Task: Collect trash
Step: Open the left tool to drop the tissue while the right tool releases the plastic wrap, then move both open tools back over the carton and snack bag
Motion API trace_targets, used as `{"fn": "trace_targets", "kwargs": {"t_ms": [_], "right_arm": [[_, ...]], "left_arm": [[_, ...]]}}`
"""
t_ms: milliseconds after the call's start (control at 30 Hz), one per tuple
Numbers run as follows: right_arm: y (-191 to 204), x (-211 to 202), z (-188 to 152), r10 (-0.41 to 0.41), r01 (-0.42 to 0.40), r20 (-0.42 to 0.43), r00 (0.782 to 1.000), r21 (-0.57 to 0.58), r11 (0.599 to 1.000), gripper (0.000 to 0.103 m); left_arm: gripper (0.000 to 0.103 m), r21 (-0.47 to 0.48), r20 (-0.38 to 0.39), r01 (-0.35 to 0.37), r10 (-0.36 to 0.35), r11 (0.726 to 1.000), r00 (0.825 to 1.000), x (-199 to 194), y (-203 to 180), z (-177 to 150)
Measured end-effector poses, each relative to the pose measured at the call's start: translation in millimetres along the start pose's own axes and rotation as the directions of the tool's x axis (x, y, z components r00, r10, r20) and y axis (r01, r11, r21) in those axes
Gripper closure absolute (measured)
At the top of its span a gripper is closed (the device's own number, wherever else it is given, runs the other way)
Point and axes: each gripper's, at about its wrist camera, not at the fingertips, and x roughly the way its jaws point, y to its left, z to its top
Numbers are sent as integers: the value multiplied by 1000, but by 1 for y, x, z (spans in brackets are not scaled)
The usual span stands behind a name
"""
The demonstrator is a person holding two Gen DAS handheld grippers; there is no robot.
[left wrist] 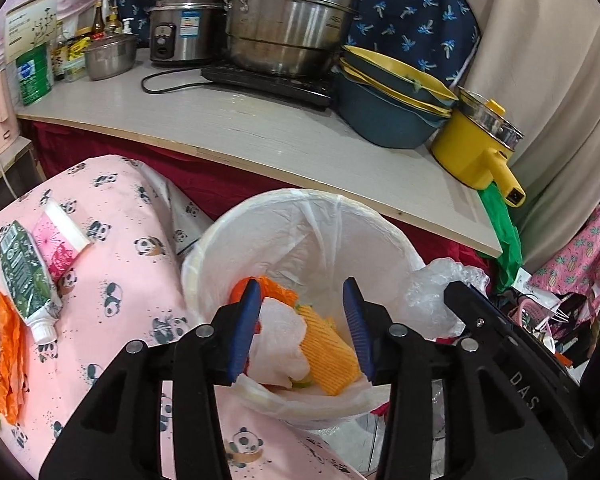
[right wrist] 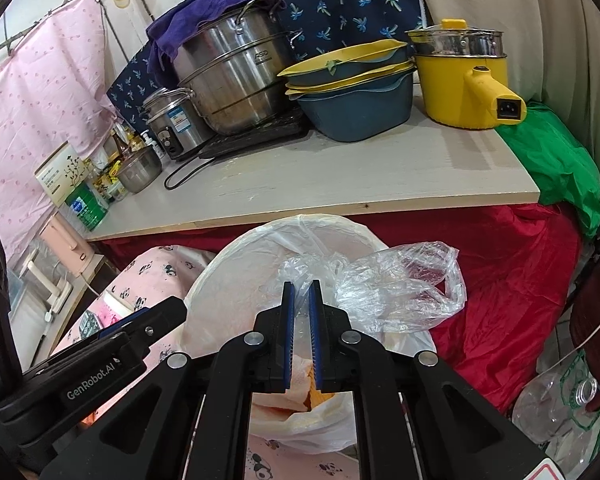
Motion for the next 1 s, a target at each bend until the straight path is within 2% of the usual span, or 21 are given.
{"fn": "trace_targets", "kwargs": {"t_ms": [167,267,333,433,900,1000], "right_arm": [[16,8,1,17,-17,-9,1000,-40,999,92],[29,12,2,14,-15,-2,1000,-71,997,89],[39,13,2,9,-9,7,1000,-92,996,73],[47,9,1,22,-20,25,999,-86,996,56],[98,-5,-14,85,-83,10,996,-156,984,53],[106,-10,-18,94,-91,10,995,-175,980,48]], "left_arm": [[61,-38,23,-55,56,998,998,-11,19,-2],[55,-65,42,-90,93,994,995,-21,32,-5],[51,-78,50,-111,115,991,992,-27,40,-8],[49,-103,63,-142,148,985,987,-36,54,-12],[49,-189,89,-200,219,962,972,-73,100,-28],[49,-202,92,-214,236,956,967,-81,107,-32]]}}
